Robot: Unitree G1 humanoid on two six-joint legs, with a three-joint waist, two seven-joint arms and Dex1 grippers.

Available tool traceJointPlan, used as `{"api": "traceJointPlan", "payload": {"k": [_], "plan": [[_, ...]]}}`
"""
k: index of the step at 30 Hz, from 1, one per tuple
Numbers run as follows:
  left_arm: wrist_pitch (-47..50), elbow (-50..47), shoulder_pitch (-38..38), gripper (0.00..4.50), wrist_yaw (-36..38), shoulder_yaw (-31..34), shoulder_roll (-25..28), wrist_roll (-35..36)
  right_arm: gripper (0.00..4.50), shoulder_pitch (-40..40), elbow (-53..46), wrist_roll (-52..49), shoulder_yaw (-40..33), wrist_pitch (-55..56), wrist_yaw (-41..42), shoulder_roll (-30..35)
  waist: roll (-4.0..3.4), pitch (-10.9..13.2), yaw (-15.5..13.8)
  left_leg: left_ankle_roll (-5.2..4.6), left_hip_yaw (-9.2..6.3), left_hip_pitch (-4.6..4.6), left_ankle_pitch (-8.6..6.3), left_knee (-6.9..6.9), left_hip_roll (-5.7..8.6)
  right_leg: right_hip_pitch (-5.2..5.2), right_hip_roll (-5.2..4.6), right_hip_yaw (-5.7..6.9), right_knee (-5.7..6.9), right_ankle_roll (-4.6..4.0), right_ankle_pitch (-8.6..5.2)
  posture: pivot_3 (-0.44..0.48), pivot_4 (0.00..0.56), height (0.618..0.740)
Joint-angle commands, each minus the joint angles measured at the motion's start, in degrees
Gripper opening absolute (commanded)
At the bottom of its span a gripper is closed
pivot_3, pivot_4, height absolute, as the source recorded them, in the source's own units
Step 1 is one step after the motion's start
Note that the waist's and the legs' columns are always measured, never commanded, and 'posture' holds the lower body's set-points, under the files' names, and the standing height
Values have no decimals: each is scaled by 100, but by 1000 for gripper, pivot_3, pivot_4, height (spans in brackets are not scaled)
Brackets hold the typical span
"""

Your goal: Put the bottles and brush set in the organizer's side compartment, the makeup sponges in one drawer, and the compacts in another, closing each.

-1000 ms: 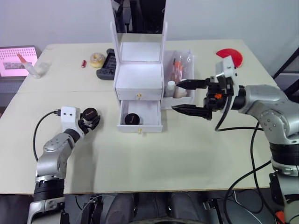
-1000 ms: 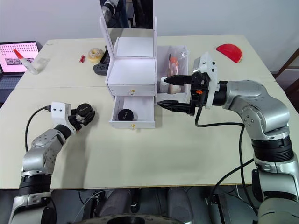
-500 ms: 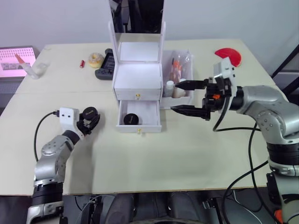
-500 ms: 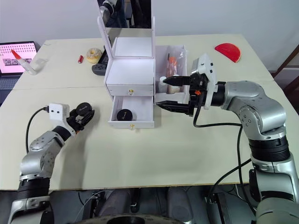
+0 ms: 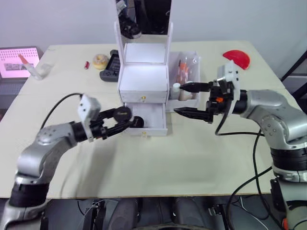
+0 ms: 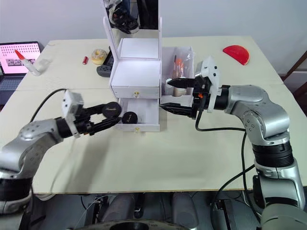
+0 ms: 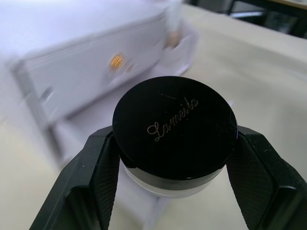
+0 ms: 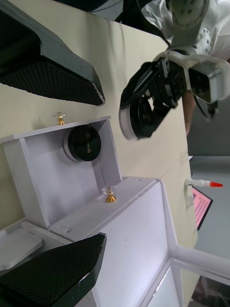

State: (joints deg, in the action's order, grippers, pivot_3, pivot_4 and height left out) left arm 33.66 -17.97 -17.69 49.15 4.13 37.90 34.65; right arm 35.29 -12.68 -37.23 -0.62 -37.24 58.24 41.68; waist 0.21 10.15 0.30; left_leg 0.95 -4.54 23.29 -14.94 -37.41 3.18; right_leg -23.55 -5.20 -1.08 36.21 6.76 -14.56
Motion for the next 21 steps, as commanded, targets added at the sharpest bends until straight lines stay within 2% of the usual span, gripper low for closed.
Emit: {"api": "traceJointPlan", "payload": {"k": [1, 6, 21], "plan": [[-65, 209, -383, 2659, 232, -417, -15, -234, 4500, -18, -300, -67, -208, -20, -120, 25, 0, 0, 22, 0, 1, 0, 0, 1, 0, -1, 1, 0, 0, 0, 0, 0, 150, 740], [-329, 954, -1025, 2659, 611, -1108, -252, -694, 4500, -240, -623, -143, -397, -174, -369, 77, 0, 0, 40, 1, 3, 0, 1, 8, -5, -10, 13, -8, 2, 0, 0, 0, 150, 740], [-756, 1822, -1666, 2659, 944, -1478, -765, -1295, 4500, -677, -1226, -356, -766, -481, -915, 101, 1, 1, 34, 1, 0, 1, 2, 1, -4, -8, 15, -7, 7, 0, 0, 0, 150, 740]]}}
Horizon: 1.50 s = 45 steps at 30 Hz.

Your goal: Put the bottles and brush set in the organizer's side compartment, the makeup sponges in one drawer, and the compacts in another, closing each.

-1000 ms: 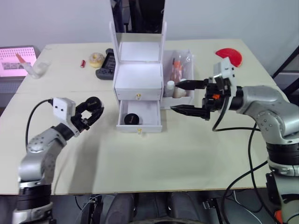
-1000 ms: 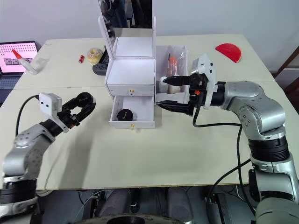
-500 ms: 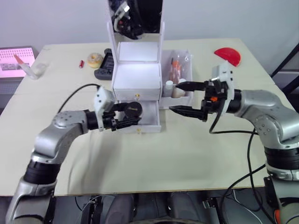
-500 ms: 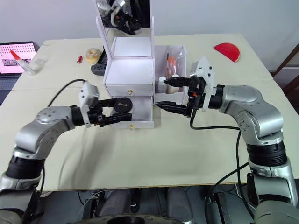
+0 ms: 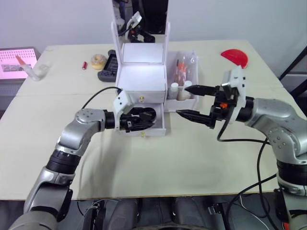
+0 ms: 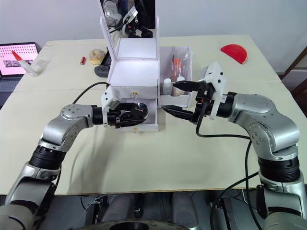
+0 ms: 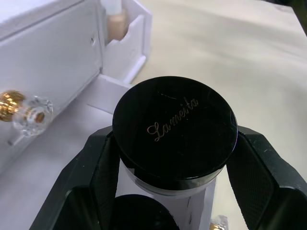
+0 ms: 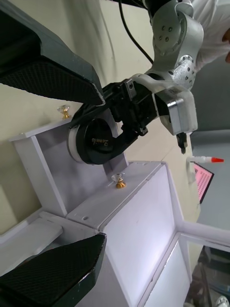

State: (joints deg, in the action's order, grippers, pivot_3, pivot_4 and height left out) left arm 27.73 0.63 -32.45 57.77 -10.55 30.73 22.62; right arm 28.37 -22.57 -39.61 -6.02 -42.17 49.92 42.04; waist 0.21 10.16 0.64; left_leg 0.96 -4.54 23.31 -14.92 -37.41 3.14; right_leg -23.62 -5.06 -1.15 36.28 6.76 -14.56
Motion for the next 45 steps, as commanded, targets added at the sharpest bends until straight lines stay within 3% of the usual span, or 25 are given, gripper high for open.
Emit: {"api": "traceJointPlan", "payload": {"k": [1, 8, 10, 12, 21, 26, 29, 35, 36, 45], "plan": [[-181, 14, -228, 2659, 77, -28, -79, -138, 4500, -2, -252, -124, -239, 10, -99, 71, 0, 0, -1, 0, 0, 0, 0, 0, 0, 0, 0, 0, 0, 0, 0, 0, 150, 740], [-285, 246, -363, 2659, 144, -62, -254, -307, 4500, -77, -304, -121, -282, 8, -172, 68, 0, 0, -1, 0, 0, 0, 0, -1, 0, 1, 1, 1, 1, 0, 0, 0, 150, 740], [-246, 275, -373, 3706, 107, -60, -267, -356, 4500, -90, -303, -116, -293, 21, -174, 76, 0, 0, 0, 0, 0, 0, 0, -1, 0, 0, 1, 1, 2, 0, 0, 0, 150, 740], [-118, 257, -392, 4427, 95, -1, -278, -306, 4500, -80, -287, -113, -303, 37, -172, 83, 0, 0, -1, 0, 0, 0, 0, -1, 0, 0, 1, 1, 2, 0, 0, 0, 150, 740], [297, 1, -383, 4427, 342, 372, -33, 132, 4500, -12, -167, -54, -242, 110, -142, 57, 0, 0, 6, 0, -1, 0, 0, -3, 0, 0, 1, 1, 4, 0, 0, 0, 150, 740], [802, -606, 43, 4427, 1155, 967, 926, 895, 4500, -25, -133, -22, -212, 139, -136, 53, 0, 1, 54, 0, 2, 0, 0, 6, -5, -10, 6, -5, 7, -1, -1, 0, 150, 740], [979, -936, 494, 3552, 1612, 1025, 1495, 1090, 4500, -49, -125, -26, -225, 142, -112, 78, -1, 1, 28, 0, 1, 0, 0, 6, -6, -10, 5, -5, 8, -2, -1, 0, 150, 740], [621, -1085, 1080, 286, 1752, 778, 1820, 754, 4500, -24, -76, -5, -223, 156, -48, 118, 0, 1, -18, 0, -3, -1, 0, -3, -4, 4, 1, -2, 2, -2, -1, 0, 150, 740], [481, -1015, 1117, 42, 1639, 691, 1769, 575, 4500, -11, -74, -3, -214, 153, -44, 122, 0, 1, -15, 0, -3, -1, 0, -2, -4, 4, 1, -2, 2, -2, -1, 0, 150, 740], [-334, -162, 664, 42, 268, 379, 746, -486, 4500, -25, -142, -52, -233, 80, -40, 191, 0, 1, -24, 0, -3, -1, 0, -3, -3, 3, 2, -1, 4, -1, -1, 0, 150, 740]]}}
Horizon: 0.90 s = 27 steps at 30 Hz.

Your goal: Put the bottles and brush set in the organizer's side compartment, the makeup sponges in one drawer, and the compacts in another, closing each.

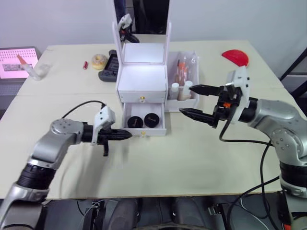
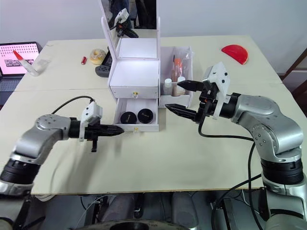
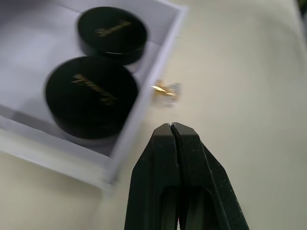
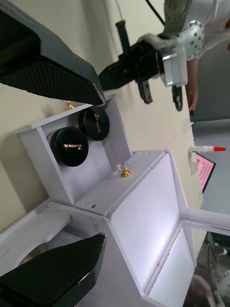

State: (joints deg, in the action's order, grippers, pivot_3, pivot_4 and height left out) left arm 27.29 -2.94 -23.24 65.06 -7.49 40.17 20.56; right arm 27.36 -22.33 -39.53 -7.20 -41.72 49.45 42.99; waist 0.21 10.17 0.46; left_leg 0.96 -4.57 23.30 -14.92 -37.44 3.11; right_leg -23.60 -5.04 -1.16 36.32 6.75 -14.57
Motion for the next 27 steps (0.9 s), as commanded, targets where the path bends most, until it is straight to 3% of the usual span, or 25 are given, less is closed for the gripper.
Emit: {"api": "traceJointPlan", "payload": {"k": [1, 15, 23, 27], "plan": [[-381, 320, -336, 42, -600, 52, -304, -388, 4500, 71, -176, -68, -121, 24, 3, 106, 0, 0, -8, 0, 0, 0, 0, -2, 1, 1, -1, 0, 1, 0, 0, 0, 150, 740], [-1795, 2271, -1261, 42, -1936, 105, -1483, -1279, 4500, 61, -286, -135, -147, -111, -106, 144, 1, 0, -3, 0, -1, 2, 0, -7, 5, -1, -1, 3, 5, 2, 1, 0, 150, 740], [-1848, 2349, -1212, 42, -1935, 151, -1640, -1256, 4500, -47, -347, -161, -261, -160, -127, 200, 1, 0, -23, -2, -5, 4, -1, -22, 5, 2, 0, 6, 12, 2, 1, 0, 150, 740], [-1553, 1812, -982, 42, -1674, 316, -1357, -1009, 4500, -207, -392, -199, -426, -171, -165, 269, 1, 0, -7, -2, -6, 5, -1, -24, 5, 2, 0, 7, 13, 2, 1, 0, 150, 740]]}}
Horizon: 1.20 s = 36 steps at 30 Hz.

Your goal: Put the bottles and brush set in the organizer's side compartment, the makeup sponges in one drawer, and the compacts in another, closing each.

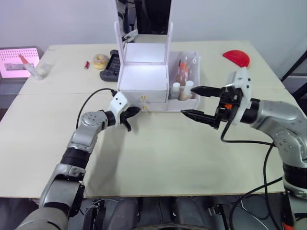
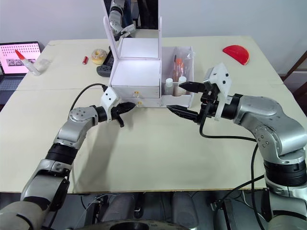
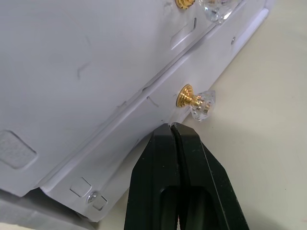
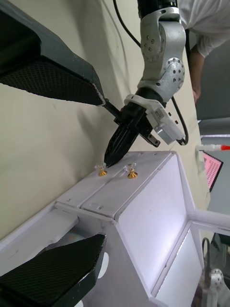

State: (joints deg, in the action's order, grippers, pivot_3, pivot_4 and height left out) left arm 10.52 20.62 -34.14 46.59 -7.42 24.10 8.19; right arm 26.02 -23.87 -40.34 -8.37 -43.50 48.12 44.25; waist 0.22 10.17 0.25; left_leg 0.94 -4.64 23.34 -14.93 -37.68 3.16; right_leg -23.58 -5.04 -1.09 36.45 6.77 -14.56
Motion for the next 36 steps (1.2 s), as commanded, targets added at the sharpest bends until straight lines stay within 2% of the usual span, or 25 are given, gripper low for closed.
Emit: {"api": "traceJointPlan", "payload": {"k": [1, 5, 8, 9, 12, 16, 18, 25, 36], "plan": [[227, -735, 214, 42, 265, 380, 359, 327, 4500, -150, -248, -134, -384, 3, -39, 178, 0, 0, 22, -1, 0, 1, -1, 0, 0, -1, 0, 0, 0, 0, 0, 0, 150, 740], [1031, -1959, 897, 42, 802, 994, 1033, 1175, 4500, -699, -244, -110, -799, 64, 14, 438, 0, 0, 56, -3, 2, 2, -2, 3, -6, -6, 1, -4, -1, -1, 0, 0, 150, 740], [1524, -2873, 1830, 42, 1299, 1730, 1870, 1772, 4500, -1439, -38, 200, -1201, 322, 123, 684, -1, 0, 56, -3, 5, 0, -2, 14, -8, -8, -1, -9, -4, -2, -1, 0, 150, 740], [1642, -3043, 2184, 279, 1371, 2083, 2094, 1931, 4500, -1751, 66, 305, -1392, 455, 212, 744, -1, 0, 46, -3, 7, -1, -2, 20, -9, -9, -1, -12, -7, -2, -1, 0, 150, 740], [2022, -3406, 2981, 1381, 1341, 2993, 2390, 2402, 4500, -2395, 361, 487, -1891, 798, 415, 811, -3, 0, 7, -2, 10, -14, -2, 27, -8, 7, -6, -13, -16, -3, -2, 0, 150, 740], [2292, -3832, 3962, 3576, 1235, 3940, 2465, 2635, 4500, -2900, 776, 687, -2330, 1118, 582, 829, -4, -1, -27, -2, 10, -29, -2, 27, -9, 29, -12, -11, -27, -6, -3, 0, 150, 740], [2340, -3926, 4376, 4460, 1180, 4370, 2447, 2663, 4500, -3046, 956, 656, -2529, 1254, 681, 762, -4, -1, -50, -2, 11, -32, -2, 30, -10, 29, -20, -11, -27, -21, -12, 0, 150, 740], [2324, -4009, 4945, 4460, 1134, 5048, 2487, 2716, 4500, -3257, 1319, 752, -2816, 1425, 873, 890, -5, -1, -89, -1, 20, -46, -2, 38, -12, 39, -22, -12, -31, -27, -15, 0, 150, 740], [2328, -4028, 4712, 4460, 902, 4814, 2560, 2676, 4500, -3235, 1288, 687, -2832, 1361, 827, 885, -5, -1, -92, -1, 21, -47, -2, 41, -11, 41, -27, -12, -33, -29, -16, 0, 150, 740]]}}
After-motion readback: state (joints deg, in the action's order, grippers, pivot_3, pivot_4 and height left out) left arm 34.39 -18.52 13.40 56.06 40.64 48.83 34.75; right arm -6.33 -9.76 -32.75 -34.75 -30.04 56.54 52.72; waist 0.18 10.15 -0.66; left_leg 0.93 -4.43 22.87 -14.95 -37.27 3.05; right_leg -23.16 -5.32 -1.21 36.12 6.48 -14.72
